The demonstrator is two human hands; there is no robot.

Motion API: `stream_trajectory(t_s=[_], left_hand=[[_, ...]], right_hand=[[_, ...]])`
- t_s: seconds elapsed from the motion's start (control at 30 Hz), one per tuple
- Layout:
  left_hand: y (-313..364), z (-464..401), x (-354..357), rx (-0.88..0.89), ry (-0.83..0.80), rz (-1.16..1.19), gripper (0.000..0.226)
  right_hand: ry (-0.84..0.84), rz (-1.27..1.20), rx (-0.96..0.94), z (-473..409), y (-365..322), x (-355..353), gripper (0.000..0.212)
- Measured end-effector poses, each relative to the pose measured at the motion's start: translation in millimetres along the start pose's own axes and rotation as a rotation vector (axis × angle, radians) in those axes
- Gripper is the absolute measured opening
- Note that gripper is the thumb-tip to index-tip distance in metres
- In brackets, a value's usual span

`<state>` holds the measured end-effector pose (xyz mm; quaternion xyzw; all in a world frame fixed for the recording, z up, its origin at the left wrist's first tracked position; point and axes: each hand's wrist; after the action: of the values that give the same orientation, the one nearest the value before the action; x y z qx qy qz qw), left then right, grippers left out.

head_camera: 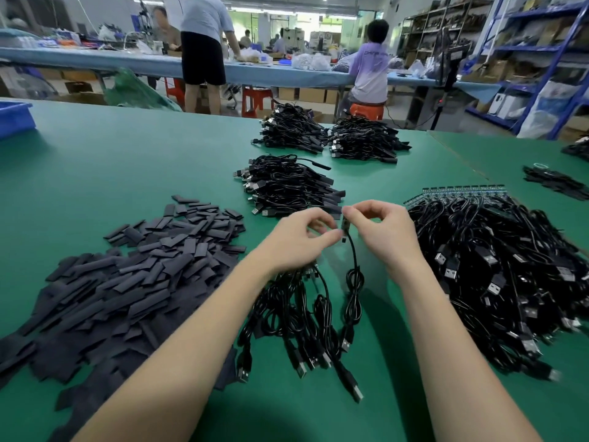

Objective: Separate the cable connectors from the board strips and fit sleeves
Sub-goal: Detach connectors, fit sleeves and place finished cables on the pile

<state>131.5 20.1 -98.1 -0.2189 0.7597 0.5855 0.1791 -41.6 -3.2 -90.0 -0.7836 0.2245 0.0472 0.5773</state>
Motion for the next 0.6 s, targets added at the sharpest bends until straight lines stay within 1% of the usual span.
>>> stream_trajectory(t_s=[0.07,0.1,0.17,0.23,0.27,0.33,0.4,0.43,0.47,0.5,0.57,0.6], left_hand=[[5,4,13,-0.064,-0.006,0.231,0.012],[5,6,17,-0.075,0.008,0.287,0.008],[4,9,20,-0.076,0.033,0.332,0.003],[2,9,19,-0.094,0.033,0.377,0.004],[0,10,19,-0.101,0.041,0.39,0.006],[-2,11,19,-0.127,0.049,0.409,0.009],[-4,11,20,-0.146,0.041,0.447,0.004],[-4,11,21,-0.158,0.037,0.453,0.003],[-5,12,21,-0.16,0.03,0.435,0.002],[-5,13,21,-0.154,0.041,0.413,0.006],[-1,17,17,-0.171,0.084,0.328,0.013],[2,19,12,-0.177,0.067,0.283,0.014]], right_hand=[[0.008,-0.001,-0.001,0,-1,-1,0.018],[0.002,-0.005,0.009,0,-2,-2,0.019],[-0.047,0.011,0.034,2,-5,-4,0.018],[-0.106,0.067,0.031,4,-16,-9,0.017],[-0.109,0.107,0.013,5,-23,-11,0.019],[-0.073,0.216,-0.078,5,-42,-15,0.023],[-0.081,0.301,-0.237,9,-62,-11,0.017],[-0.124,0.339,-0.316,12,-72,-5,0.011],[-0.195,0.383,-0.386,13,-83,3,0.006],[-0.291,0.437,-0.436,15,-93,14,0.003],[-0.516,0.569,-0.477,15,-110,39,0.005],[-0.601,0.641,-0.489,15,-115,54,0.006]])
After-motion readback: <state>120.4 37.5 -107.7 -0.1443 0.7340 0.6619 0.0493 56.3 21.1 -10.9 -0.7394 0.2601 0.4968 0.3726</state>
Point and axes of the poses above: each hand's wrist, its own z-axis away from the middle knuckle, its own x-axis out of the palm, y = z × x, and after that the axes turned 9 degrees about y, right-handed
